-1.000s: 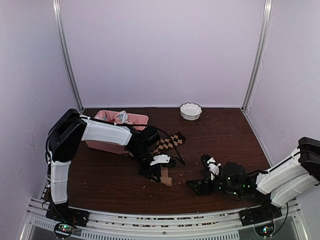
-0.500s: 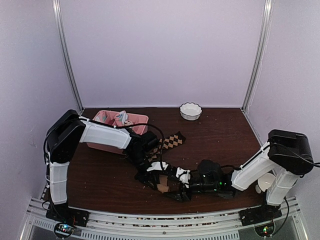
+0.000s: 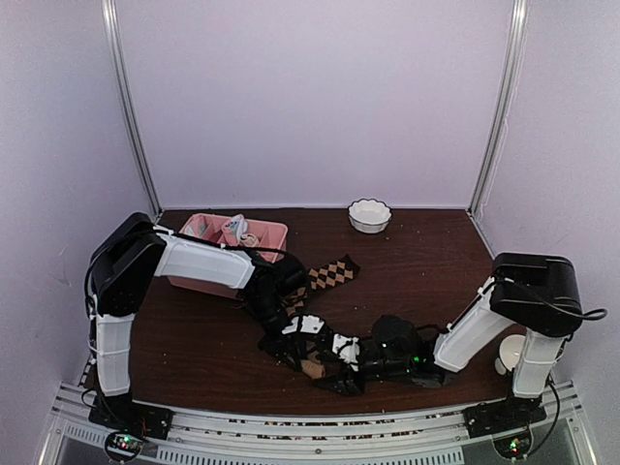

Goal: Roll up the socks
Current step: Roll the sock at the center of the board.

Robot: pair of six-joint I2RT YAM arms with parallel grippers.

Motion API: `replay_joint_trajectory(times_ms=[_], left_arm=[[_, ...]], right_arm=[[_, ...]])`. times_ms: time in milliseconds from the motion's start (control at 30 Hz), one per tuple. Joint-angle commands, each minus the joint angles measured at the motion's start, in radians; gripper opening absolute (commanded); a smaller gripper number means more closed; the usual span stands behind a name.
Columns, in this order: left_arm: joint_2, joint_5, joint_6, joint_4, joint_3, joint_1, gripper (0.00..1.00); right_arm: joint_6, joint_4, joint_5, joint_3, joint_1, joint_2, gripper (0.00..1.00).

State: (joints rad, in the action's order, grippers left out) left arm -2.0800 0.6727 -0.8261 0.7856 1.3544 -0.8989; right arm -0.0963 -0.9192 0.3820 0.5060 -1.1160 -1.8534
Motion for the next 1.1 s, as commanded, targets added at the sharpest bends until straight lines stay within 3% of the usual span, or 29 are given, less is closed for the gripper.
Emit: replay_joint_trajectory(times_ms=[0, 233, 500, 600, 667, 967, 1067], left_arm=[[-0.057, -0.087, -0.005, 0.081, -0.03, -0.019, 0.25], [-0.055, -0.088, -0.002, 0.081, -0.021, -0.018, 0.27], [-0.048, -0.089, -0.004, 0.087, -0.029, -0.018, 0.3], [-0.048, -0.094, -0.004, 0.09, -0.029, -0.018, 0.3], [-0.048, -0.094, -0.004, 0.092, -0.025, -0.018, 0.3], [-0.057, -0.1, 0.005, 0.092, 0.002, -0.02, 0.35], [-0.045, -0.116, 0.013, 0.088, 0.006, -0.02, 0.42]], right_arm=[[0.034, -0.007, -0.022, 0.025, -0.004, -0.046, 0.55], [0.058, -0.01, -0.063, 0.02, -0.004, -0.088, 0.38], [0.155, -0.181, -0.115, -0.058, -0.004, -0.128, 0.38], [0.182, -0.228, -0.12, -0.059, -0.002, -0.132, 0.25], [0.188, -0.228, -0.139, -0.055, -0.003, -0.121, 0.17], [0.214, -0.193, -0.126, -0.046, -0.003, -0.079, 0.0], [0.252, -0.116, -0.11, -0.025, -0.003, -0.075, 0.0]])
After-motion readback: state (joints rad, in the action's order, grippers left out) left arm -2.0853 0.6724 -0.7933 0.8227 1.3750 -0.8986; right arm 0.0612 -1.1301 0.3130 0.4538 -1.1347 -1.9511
